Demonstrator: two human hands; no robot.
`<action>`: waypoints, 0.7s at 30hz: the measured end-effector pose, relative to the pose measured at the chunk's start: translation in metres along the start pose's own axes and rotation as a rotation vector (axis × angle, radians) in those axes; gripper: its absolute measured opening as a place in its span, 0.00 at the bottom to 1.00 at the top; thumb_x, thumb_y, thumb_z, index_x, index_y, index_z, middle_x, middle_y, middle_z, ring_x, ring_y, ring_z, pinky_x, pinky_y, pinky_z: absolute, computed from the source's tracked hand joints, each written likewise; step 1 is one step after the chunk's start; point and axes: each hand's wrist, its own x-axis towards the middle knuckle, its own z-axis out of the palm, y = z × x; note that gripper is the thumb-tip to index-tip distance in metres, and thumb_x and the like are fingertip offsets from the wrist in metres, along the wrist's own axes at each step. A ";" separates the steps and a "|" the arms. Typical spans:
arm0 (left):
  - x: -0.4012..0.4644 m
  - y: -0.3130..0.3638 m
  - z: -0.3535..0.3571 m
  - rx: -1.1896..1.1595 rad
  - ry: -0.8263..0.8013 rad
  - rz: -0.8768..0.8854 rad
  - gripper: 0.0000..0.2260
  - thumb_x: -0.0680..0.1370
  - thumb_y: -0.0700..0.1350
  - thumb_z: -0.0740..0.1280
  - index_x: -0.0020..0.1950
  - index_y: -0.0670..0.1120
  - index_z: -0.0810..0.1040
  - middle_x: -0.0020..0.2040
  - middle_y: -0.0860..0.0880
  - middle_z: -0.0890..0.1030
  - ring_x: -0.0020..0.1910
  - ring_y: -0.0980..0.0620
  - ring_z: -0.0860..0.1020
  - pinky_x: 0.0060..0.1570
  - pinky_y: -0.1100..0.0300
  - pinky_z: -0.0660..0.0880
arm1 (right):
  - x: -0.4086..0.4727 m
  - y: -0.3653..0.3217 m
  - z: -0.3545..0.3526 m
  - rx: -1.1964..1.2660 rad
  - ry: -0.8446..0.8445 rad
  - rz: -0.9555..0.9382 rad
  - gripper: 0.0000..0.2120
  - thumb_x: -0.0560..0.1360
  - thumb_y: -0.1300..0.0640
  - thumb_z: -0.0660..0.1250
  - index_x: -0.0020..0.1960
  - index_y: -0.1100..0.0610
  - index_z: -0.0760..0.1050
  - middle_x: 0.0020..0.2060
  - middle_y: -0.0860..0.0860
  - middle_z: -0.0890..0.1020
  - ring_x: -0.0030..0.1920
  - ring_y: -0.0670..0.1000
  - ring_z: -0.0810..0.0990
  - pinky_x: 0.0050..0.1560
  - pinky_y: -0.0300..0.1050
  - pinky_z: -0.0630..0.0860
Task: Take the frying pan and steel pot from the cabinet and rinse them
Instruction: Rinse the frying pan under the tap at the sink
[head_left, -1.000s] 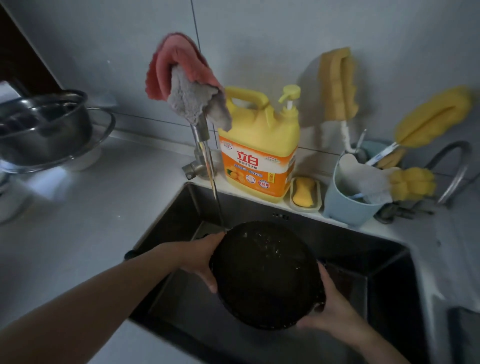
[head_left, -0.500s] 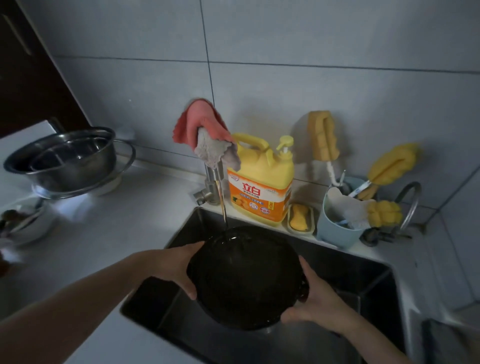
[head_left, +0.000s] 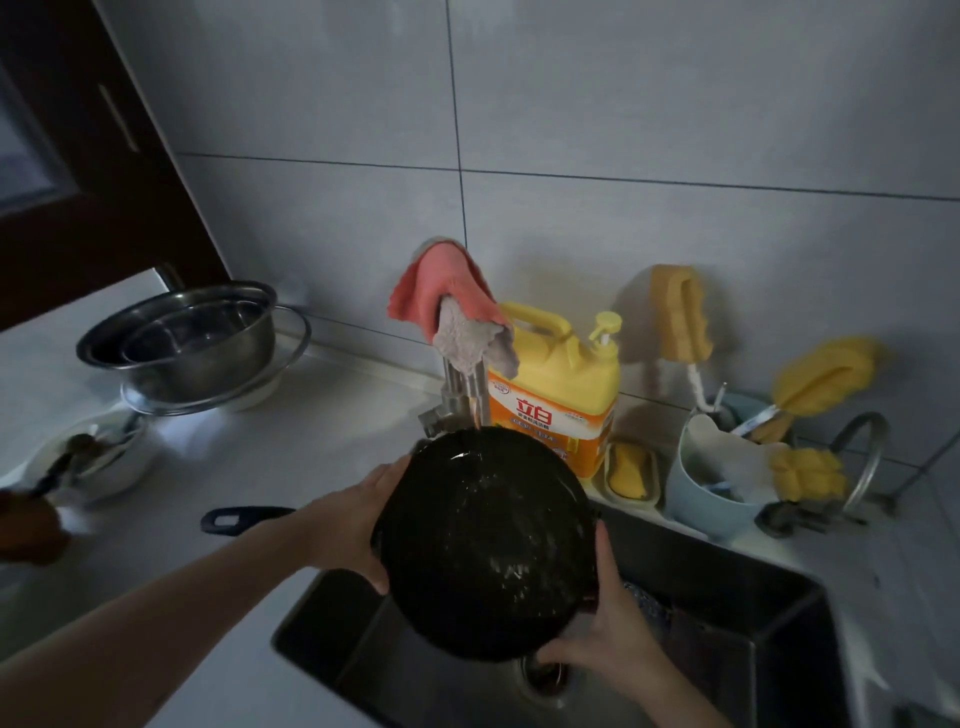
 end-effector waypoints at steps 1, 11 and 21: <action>-0.001 0.003 0.006 -0.008 0.034 -0.017 0.64 0.57 0.59 0.79 0.73 0.63 0.31 0.75 0.56 0.54 0.71 0.52 0.62 0.70 0.51 0.64 | 0.001 -0.004 -0.004 -0.032 0.017 -0.030 0.74 0.52 0.47 0.87 0.74 0.35 0.31 0.72 0.35 0.57 0.66 0.24 0.59 0.61 0.23 0.63; 0.022 0.043 0.091 -0.125 0.489 0.043 0.58 0.67 0.62 0.74 0.73 0.59 0.27 0.78 0.51 0.48 0.69 0.49 0.69 0.67 0.56 0.69 | -0.021 -0.010 -0.068 -0.432 0.259 -0.144 0.69 0.55 0.44 0.83 0.68 0.29 0.26 0.71 0.31 0.49 0.70 0.29 0.51 0.66 0.23 0.52; 0.031 0.088 0.083 0.068 0.929 0.255 0.51 0.69 0.65 0.67 0.78 0.43 0.41 0.71 0.39 0.60 0.67 0.43 0.67 0.60 0.42 0.73 | -0.056 -0.041 -0.102 -0.581 0.558 -0.405 0.67 0.54 0.52 0.82 0.73 0.28 0.36 0.68 0.47 0.65 0.67 0.33 0.57 0.67 0.42 0.63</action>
